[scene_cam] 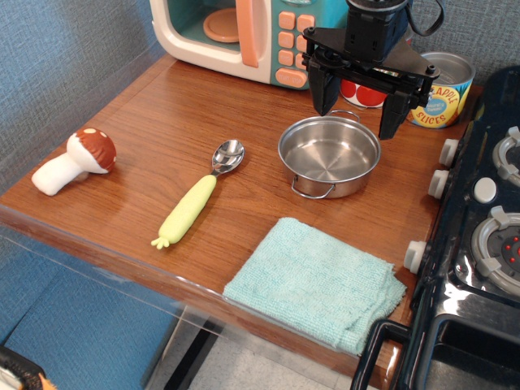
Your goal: Move the pot to the left edge by the microwave
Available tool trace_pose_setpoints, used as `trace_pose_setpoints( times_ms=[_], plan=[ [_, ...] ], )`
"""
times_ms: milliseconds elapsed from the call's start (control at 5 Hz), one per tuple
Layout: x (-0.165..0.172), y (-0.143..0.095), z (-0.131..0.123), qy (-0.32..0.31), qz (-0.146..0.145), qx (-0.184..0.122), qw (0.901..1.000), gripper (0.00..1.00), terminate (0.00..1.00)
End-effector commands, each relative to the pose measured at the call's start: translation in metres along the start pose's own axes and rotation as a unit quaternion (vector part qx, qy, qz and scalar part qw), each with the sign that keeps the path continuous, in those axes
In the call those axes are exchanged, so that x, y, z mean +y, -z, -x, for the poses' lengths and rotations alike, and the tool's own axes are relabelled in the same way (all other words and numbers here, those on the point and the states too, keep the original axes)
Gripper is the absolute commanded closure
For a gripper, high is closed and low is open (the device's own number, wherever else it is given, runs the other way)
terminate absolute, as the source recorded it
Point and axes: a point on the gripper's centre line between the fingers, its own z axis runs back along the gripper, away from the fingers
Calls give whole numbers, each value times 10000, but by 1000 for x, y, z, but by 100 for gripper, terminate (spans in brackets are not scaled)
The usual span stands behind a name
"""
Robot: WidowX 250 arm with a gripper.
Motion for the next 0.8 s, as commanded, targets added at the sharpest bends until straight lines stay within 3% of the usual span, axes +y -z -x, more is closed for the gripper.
trace_pose_setpoints(
  times_ms=[0,400,600],
  plan=[
    [0,0,0,0,0,0,10000,0,0],
    [25,8,13,-79,212,35,9997,0,0],
    [20,21,-2,-115,293,108,9994,0,0]
  ],
)
